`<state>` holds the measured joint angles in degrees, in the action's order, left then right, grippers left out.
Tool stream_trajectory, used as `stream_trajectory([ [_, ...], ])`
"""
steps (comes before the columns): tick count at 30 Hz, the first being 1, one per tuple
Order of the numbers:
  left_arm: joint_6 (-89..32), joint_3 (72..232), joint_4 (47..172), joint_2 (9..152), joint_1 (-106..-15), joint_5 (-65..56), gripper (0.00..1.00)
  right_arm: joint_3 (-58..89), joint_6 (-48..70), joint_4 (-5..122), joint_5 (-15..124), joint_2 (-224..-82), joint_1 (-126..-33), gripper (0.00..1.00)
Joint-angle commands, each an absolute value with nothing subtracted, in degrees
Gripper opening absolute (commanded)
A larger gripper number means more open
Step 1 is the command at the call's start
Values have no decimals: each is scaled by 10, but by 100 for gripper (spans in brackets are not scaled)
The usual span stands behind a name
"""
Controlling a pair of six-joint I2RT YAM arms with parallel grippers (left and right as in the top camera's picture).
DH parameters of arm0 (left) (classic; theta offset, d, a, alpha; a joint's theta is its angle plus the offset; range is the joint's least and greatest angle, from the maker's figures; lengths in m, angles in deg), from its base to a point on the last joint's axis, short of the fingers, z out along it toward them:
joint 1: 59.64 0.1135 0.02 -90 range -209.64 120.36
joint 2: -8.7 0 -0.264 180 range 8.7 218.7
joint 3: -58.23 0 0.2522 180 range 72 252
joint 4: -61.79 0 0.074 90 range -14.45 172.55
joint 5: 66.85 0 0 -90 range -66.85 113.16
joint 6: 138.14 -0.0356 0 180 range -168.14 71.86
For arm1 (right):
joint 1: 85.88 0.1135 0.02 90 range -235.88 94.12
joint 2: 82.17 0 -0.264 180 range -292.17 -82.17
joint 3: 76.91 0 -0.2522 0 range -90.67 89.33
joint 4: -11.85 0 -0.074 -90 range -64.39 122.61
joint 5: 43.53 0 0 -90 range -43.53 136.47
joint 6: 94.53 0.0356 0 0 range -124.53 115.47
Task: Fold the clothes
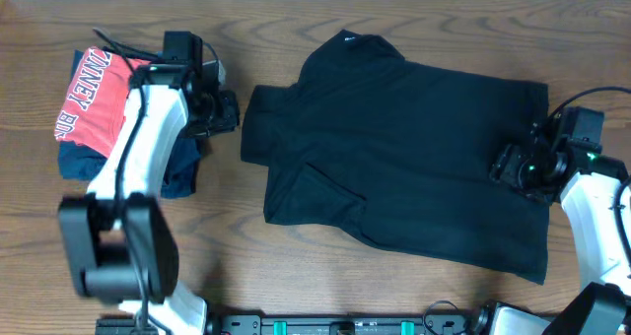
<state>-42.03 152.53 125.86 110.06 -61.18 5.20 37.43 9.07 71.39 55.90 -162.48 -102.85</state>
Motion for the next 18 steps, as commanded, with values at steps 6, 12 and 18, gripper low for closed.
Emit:
stream_trajectory([
  [6, -498, 1523, 1346, 1054, -689, -12, 44, 375, 99, 763, 615, -1625, -1032, 68],
  [12, -509, 1478, 1277, 1080, -756, 87, 50, 375, 71, 792, 654, -1625, -1032, 68],
  [18, -516, 1476, 1258, 1123, -792, 100, 50, 375, 44, 816, 651, -1623, -1032, 67],
])
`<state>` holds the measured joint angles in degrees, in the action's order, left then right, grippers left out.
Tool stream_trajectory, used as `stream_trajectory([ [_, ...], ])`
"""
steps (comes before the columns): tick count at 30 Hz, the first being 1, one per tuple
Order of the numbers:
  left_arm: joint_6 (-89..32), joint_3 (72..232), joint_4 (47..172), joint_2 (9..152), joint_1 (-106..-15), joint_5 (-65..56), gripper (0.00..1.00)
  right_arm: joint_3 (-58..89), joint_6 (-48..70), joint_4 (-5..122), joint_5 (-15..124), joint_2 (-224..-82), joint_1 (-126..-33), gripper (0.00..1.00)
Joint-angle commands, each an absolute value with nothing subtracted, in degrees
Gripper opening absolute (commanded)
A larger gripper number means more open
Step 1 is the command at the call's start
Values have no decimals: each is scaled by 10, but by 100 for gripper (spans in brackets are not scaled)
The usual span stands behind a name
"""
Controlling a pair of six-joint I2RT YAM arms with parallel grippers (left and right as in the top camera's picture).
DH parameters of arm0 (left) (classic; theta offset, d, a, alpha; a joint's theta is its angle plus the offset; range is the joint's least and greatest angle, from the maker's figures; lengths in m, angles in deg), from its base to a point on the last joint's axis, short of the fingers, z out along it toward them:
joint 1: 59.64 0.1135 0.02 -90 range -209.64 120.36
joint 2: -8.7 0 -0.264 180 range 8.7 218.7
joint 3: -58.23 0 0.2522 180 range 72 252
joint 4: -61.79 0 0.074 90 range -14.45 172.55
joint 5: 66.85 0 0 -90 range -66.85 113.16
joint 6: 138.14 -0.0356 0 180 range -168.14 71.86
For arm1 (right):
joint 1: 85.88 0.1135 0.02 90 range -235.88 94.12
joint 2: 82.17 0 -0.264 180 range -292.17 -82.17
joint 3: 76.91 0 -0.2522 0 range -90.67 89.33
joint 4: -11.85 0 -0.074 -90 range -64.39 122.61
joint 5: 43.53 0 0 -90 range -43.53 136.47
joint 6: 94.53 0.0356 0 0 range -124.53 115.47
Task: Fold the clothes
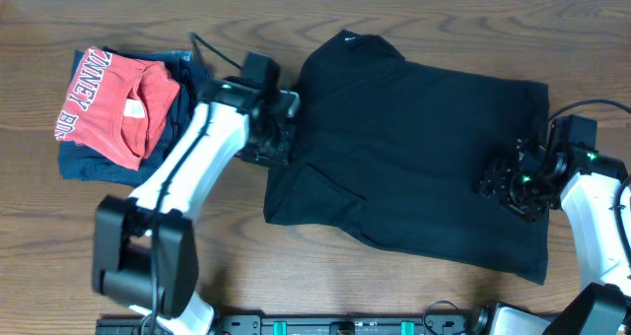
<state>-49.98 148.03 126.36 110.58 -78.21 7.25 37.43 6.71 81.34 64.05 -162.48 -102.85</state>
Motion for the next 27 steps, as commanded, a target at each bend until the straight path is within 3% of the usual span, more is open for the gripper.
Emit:
stream_trajectory([
  [1, -516, 1475, 1252, 1131, -796, 99, 50, 375, 43, 816, 651, -1623, -1032, 67],
  [9, -516, 1475, 1237, 1189, -834, 87, 40, 375, 42, 811, 636, -1623, -1032, 68],
  [27, -537, 1447, 1189, 1199, -850, 91, 40, 375, 42, 811, 625, -1623, -1032, 68],
])
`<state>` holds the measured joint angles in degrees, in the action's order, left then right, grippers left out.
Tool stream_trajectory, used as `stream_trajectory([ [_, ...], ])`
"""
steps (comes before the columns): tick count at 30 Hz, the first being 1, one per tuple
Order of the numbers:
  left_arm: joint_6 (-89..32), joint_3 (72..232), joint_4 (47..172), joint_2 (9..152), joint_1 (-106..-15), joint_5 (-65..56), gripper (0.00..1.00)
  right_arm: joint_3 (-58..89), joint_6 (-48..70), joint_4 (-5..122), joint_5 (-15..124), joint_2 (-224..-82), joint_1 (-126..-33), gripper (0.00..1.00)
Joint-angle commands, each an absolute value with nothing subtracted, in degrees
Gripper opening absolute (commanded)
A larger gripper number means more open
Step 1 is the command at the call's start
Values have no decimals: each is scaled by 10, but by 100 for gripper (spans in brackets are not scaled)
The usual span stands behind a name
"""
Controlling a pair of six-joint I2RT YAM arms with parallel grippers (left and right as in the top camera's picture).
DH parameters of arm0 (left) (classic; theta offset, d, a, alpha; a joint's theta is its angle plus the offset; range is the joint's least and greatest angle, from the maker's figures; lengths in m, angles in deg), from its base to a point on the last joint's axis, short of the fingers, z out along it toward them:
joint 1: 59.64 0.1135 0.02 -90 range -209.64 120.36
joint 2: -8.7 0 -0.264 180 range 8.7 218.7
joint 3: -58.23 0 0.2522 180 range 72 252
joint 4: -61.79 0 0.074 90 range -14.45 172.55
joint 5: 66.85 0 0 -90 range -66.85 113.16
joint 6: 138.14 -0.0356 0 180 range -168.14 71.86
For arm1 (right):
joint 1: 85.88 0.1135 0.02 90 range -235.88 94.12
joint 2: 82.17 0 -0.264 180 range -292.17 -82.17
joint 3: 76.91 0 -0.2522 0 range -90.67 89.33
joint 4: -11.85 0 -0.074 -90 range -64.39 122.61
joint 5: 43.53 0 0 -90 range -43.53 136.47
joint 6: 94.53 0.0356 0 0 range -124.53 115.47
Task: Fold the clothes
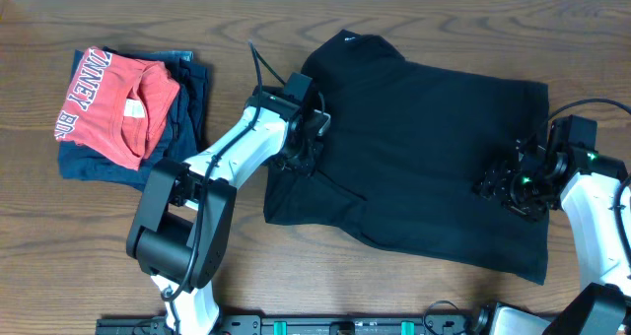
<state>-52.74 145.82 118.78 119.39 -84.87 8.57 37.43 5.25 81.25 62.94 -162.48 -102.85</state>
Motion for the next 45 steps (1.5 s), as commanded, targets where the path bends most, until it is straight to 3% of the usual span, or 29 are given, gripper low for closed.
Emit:
stream_trajectory([
  [1, -537, 1443, 1189, 1199, -850, 91, 40, 375, 42, 811, 625, -1623, -1032, 68],
  [8, -537, 1438, 1179, 1199, -850, 82, 36, 375, 42, 810, 625, -1623, -1032, 68],
  [25, -539, 1435, 1168, 1203, -851, 69, 35, 375, 44, 814, 625, -1623, -1032, 67],
  [34, -539, 1435, 1189, 1206, -851, 55, 7, 375, 44, 816, 625, -1623, -1032, 66],
  [45, -537, 1436, 1227, 1146, -851, 56, 6, 375, 44, 810, 625, -1623, -1032, 66],
])
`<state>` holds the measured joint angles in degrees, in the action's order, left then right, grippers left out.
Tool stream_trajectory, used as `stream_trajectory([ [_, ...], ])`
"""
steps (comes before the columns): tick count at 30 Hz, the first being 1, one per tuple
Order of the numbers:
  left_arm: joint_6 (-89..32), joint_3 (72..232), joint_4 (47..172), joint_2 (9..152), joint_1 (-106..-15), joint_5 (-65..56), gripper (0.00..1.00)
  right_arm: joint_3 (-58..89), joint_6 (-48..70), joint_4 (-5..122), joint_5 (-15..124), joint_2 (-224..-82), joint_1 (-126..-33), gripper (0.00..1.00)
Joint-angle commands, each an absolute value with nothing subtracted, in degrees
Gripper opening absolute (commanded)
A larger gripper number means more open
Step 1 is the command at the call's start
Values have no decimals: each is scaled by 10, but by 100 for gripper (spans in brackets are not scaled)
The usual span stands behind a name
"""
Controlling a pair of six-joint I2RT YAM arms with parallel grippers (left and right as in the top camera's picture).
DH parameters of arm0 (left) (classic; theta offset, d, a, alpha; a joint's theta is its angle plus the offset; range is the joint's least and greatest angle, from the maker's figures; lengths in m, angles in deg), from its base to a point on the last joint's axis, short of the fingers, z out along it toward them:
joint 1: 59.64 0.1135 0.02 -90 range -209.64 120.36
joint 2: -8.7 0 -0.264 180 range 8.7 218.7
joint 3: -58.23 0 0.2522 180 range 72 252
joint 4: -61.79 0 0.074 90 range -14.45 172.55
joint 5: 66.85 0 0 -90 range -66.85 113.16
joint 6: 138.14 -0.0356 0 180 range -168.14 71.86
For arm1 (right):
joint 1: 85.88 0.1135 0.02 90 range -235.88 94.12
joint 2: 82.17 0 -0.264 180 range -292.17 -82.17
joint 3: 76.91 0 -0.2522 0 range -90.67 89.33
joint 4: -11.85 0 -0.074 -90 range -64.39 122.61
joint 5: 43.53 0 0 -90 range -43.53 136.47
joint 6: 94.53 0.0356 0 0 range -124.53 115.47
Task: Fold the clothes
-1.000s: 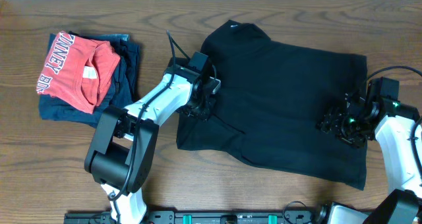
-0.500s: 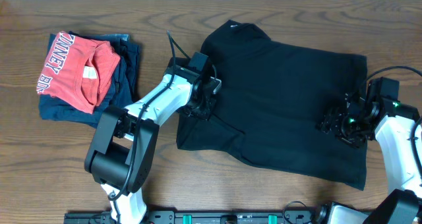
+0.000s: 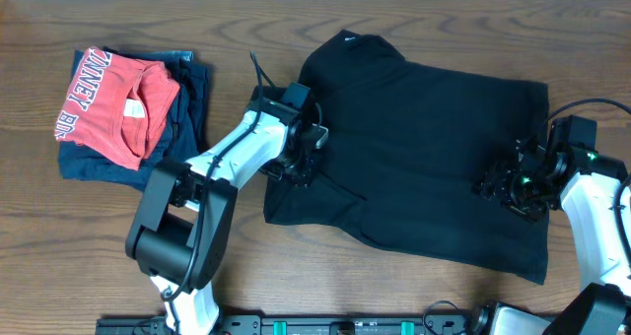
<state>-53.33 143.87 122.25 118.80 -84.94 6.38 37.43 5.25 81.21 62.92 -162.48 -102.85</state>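
A black T-shirt (image 3: 424, 148) lies spread across the middle and right of the table, collar toward the far edge. Its left sleeve lies turned in on the body, leaving a straight left edge. My left gripper (image 3: 304, 160) sits low on that turned-in sleeve, its fingers dark against the black cloth. My right gripper (image 3: 496, 188) rests on the shirt's right part near the hem side. This overhead view does not show how either pair of jaws stands.
A stack of folded clothes (image 3: 118, 108), a red shirt with white lettering on top of navy garments, sits at the far left. Bare wooden table (image 3: 227, 246) surrounds the shirt. The arm bases stand along the front edge.
My left gripper shifted slightly left on the folded-in sleeve. The shirt and my right gripper look unchanged.
My left gripper was beside the folded stack, with the black shirt's left sleeve spread out. Then it was at the sleeve, and my right gripper had moved slightly inward on the shirt. After that the sleeve lay folded onto the body, where it stays.
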Motion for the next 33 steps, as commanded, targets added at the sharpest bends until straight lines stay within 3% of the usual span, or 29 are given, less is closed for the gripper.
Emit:
stream_trajectory([
  [1, -537, 1436, 1226, 1136, -851, 57, 6, 375, 44, 809, 625, -1623, -1032, 66],
  [5, -537, 1435, 1208, 1134, -851, 58, 17, 375, 44, 806, 625, -1623, -1032, 66],
  [6, -537, 1435, 1201, 1139, -851, 58, 24, 375, 44, 805, 625, -1623, -1032, 66],
  [14, -537, 1435, 1172, 1203, -851, 59, 35, 375, 44, 805, 625, -1623, -1032, 67],
  [21, -537, 1435, 1171, 1217, -851, 59, 35, 375, 44, 807, 625, -1623, -1032, 67],
  [26, -537, 1436, 1181, 1212, -851, 58, 6, 375, 44, 807, 625, -1623, -1032, 67],
  [33, -537, 1453, 1230, 1175, -851, 58, 6, 375, 53, 806, 607, -1623, -1032, 67],
])
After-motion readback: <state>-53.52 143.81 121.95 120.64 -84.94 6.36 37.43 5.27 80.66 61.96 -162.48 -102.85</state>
